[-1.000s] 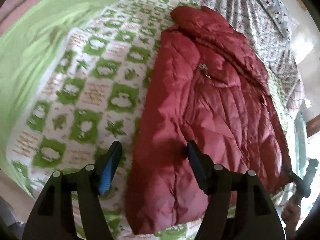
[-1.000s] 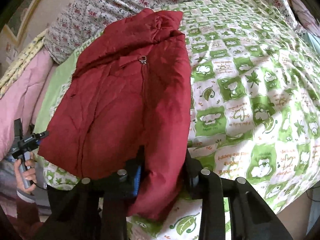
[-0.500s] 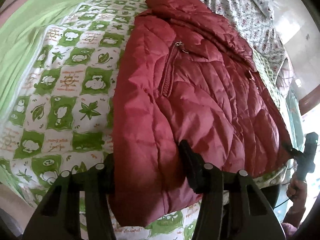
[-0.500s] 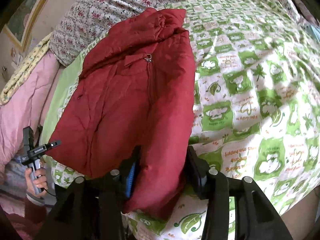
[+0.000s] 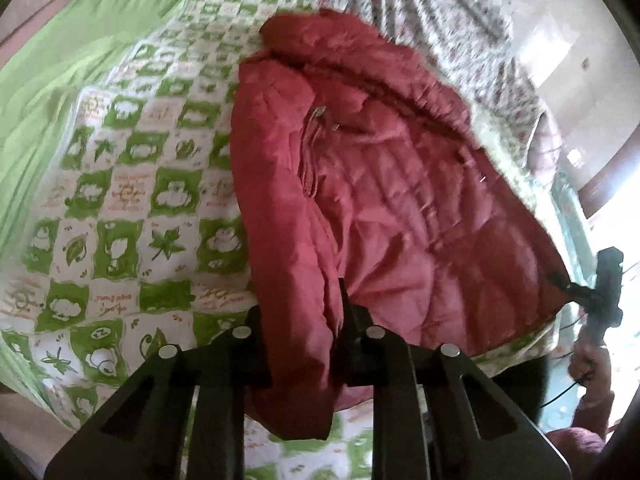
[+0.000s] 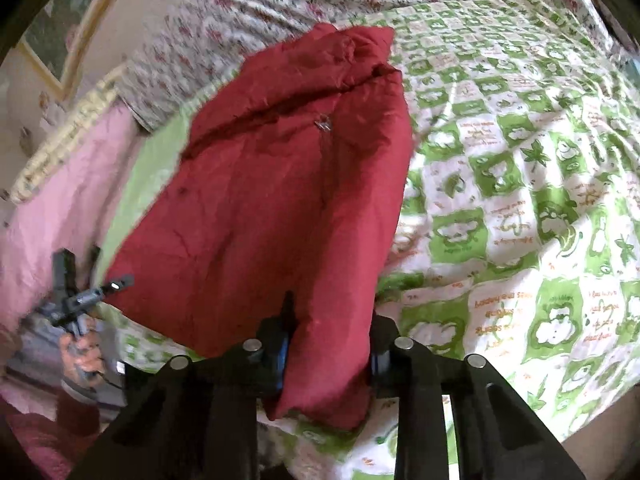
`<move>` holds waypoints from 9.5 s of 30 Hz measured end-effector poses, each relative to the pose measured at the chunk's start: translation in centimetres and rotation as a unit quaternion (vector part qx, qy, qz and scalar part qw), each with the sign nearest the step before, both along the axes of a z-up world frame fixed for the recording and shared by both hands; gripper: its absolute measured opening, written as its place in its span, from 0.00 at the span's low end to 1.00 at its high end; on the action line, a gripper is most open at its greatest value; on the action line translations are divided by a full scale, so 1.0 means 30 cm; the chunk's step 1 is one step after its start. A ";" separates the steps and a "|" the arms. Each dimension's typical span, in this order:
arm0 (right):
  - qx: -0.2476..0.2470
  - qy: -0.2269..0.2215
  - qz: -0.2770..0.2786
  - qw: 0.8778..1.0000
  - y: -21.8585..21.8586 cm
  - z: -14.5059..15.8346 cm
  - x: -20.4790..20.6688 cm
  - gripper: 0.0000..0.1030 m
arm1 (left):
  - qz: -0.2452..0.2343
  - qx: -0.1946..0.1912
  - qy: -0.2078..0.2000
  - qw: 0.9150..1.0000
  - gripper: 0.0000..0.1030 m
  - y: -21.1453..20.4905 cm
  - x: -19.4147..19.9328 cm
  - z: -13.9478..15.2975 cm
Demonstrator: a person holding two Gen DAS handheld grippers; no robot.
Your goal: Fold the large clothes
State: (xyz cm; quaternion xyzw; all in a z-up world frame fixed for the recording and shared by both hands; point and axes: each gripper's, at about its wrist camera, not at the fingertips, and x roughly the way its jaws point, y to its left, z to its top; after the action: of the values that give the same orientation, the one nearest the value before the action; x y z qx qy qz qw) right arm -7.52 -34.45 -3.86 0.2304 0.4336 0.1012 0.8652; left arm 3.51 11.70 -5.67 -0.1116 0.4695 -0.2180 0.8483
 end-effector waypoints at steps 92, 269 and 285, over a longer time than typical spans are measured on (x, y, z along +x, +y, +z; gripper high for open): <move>-0.032 -0.084 -0.234 0.968 -0.339 0.073 1.473 0.27 | -0.051 0.089 -0.132 0.986 0.47 -0.571 0.903 0.210; 0.070 -0.028 -0.120 0.990 -0.142 -0.148 0.505 0.77 | 0.219 0.071 -0.086 0.969 0.73 0.023 0.278 0.129; -0.017 -0.064 -0.188 0.980 -0.106 -0.051 0.373 0.84 | 0.119 0.118 -0.132 0.977 0.73 -0.216 0.138 0.182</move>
State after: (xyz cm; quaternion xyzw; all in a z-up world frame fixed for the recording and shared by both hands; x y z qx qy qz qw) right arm 3.67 -37.62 -5.38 0.2863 0.3283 -0.0563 0.8984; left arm 7.64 5.22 -0.22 -0.0354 0.3589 -0.0714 0.9300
